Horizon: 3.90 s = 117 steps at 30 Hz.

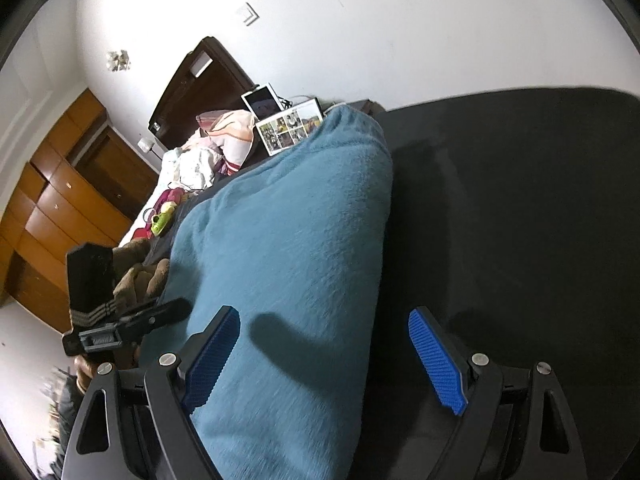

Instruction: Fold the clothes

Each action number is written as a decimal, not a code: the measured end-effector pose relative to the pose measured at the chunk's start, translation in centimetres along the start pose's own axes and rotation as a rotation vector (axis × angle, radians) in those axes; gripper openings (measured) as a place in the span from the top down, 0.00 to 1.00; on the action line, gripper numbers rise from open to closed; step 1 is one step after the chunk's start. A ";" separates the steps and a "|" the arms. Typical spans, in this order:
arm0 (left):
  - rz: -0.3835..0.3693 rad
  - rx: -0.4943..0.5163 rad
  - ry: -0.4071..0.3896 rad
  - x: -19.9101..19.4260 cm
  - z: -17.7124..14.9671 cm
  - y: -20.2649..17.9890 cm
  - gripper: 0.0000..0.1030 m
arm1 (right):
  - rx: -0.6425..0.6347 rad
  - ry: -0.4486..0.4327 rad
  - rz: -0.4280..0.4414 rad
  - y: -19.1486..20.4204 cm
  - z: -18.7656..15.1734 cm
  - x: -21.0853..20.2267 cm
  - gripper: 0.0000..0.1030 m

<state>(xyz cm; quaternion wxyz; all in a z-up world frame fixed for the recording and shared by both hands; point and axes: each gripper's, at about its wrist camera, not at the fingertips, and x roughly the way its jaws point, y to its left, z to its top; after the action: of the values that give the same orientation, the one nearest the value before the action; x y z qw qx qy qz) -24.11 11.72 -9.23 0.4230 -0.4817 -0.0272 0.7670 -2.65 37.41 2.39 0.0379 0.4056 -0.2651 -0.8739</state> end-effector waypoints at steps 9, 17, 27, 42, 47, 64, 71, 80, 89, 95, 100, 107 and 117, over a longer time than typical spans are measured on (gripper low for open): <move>-0.021 0.001 -0.009 0.0 -0.1 0.4 0.09 | 0.042 0.023 0.107 -0.8 -0.2 1.9 0.14; -0.026 0.005 -0.018 -0.1 -0.3 0.3 0.08 | 0.019 0.035 0.150 -0.2 -0.4 2.8 0.14; -0.068 -0.023 -0.027 -0.1 -0.2 0.8 0.06 | -0.014 0.028 0.172 0.2 -0.6 3.1 0.14; -0.054 -0.077 0.001 0.4 0.3 -0.4 0.43 | -0.052 -0.077 0.129 1.4 -0.9 0.7 0.54; -0.028 -0.076 0.001 0.3 0.5 -2.3 0.55 | -0.069 -0.120 0.109 1.9 -0.9 -0.7 0.58; -0.103 0.039 0.035 8.0 3.5 -19.0 0.59 | -0.061 -0.304 -0.055 -7.1 -0.9 -14.1 0.58; -0.150 0.066 0.054 13.2 5.0 -26.1 0.60 | 0.005 -0.369 -0.128 -13.9 -1.0 -19.5 0.58; -0.156 0.134 0.047 18.4 6.2 -33.0 0.60 | 0.061 -0.426 -0.200 -21.4 -0.1 -24.0 0.58; -0.115 0.183 0.083 21.8 5.2 -32.8 0.60 | 0.052 -0.350 -0.262 -25.7 -0.5 -21.9 0.58; -0.093 0.203 0.084 22.0 6.2 -32.7 0.45 | 0.095 -0.322 -0.263 -26.8 -0.4 -21.9 0.51; -0.076 0.187 0.094 21.3 6.3 -32.9 0.37 | 0.096 -0.312 -0.337 -25.7 -1.6 -22.7 0.40; -0.041 0.271 -0.001 17.2 5.6 -34.9 0.34 | -0.010 -0.283 -0.498 -22.5 -4.4 -23.2 0.40; -0.009 0.504 -0.035 17.4 2.0 -40.0 0.31 | -0.157 -0.219 -0.706 -18.4 -8.3 -23.0 0.40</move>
<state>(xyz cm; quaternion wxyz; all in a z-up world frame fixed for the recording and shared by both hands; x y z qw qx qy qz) -3.80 49.86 -2.62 0.5327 -0.3474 0.1554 0.7559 21.49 56.07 4.72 -0.2630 0.3721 -0.0436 -0.8891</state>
